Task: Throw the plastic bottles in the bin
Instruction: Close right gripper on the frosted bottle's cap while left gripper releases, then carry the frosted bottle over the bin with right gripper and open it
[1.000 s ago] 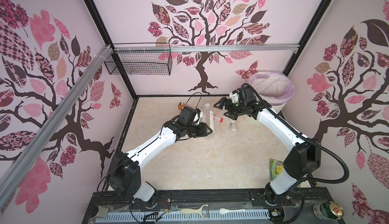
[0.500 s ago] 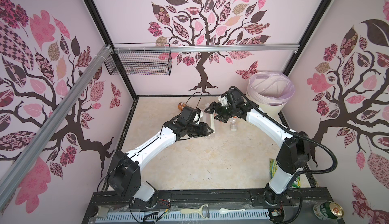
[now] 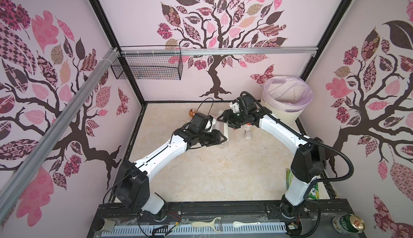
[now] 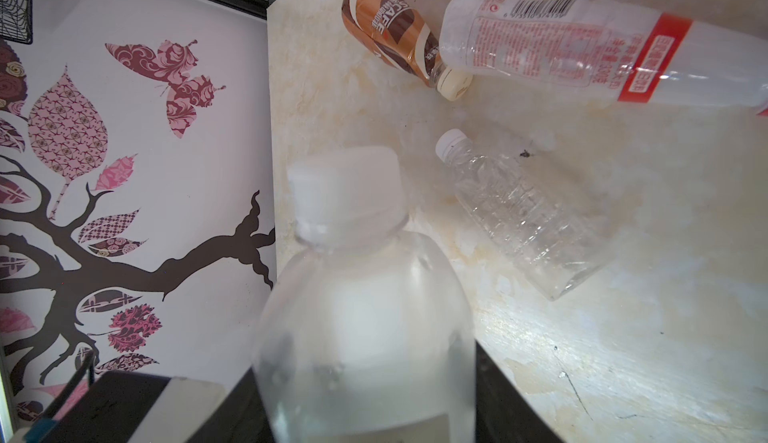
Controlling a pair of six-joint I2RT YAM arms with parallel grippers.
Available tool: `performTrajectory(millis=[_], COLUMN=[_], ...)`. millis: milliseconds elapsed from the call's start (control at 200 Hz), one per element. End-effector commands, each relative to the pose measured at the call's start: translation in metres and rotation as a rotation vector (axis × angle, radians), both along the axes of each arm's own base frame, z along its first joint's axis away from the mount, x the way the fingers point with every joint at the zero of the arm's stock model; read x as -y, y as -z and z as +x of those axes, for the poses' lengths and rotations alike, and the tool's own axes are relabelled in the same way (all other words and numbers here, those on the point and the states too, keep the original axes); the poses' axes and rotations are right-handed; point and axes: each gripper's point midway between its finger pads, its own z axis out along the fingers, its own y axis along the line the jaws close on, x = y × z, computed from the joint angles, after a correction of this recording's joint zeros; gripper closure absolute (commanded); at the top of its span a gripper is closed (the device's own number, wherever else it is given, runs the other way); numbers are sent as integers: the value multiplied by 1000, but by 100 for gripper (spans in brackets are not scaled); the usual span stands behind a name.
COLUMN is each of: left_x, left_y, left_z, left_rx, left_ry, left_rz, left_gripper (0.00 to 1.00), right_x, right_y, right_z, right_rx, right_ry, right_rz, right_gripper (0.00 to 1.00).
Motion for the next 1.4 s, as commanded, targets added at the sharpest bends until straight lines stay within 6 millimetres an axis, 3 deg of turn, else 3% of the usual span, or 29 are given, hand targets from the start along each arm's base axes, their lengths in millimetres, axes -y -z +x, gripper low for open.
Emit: performTrajectory(millis=[0, 225, 415, 500, 625, 720, 855, 1080, 1100, 1165, 1265, 1395], left_x=[6, 2, -9, -10, -7, -11, 6, 52, 56, 68, 82, 87], left_y=[-37, -43, -61, -82, -121, -138, -173, -235, -238, -249, -255, -253], left_z=[7, 7, 12, 17, 27, 41, 55, 69, 70, 72, 73, 72], left_rx=[100, 112, 148, 184, 236, 240, 264, 371, 373, 380, 378, 362], left_ry=[5, -5, -57, -82, -110, -167, -190, -162, -161, -155, -141, -124], left_rz=[-57, -38, 4, -11, -47, -6, -64, -170, -178, -214, -255, -270], left_gripper=[50, 36, 16, 2, 2, 2, 2, 2, 2, 2, 2, 2], right_x=[0, 9, 43, 68, 102, 125, 165, 238, 243, 265, 293, 313], right_y=[4, -9, -41, -58, -92, -118, -151, -239, -240, -283, -339, -409], right_z=[5, 11, 29, 38, 47, 55, 66, 67, 68, 62, 53, 26], right_rx=[-19, 20, 101, 145, 242, 328, 428, 660, 664, 766, 902, 1103], right_ry=[21, 34, 98, 148, 219, 276, 381, 612, 627, 727, 866, 1002], right_rz=[-15, -36, -72, -101, -160, -216, -276, -407, -431, -471, -486, -513], right_gripper=[46, 48, 48, 48, 49, 48, 49, 49, 49, 48, 48, 48])
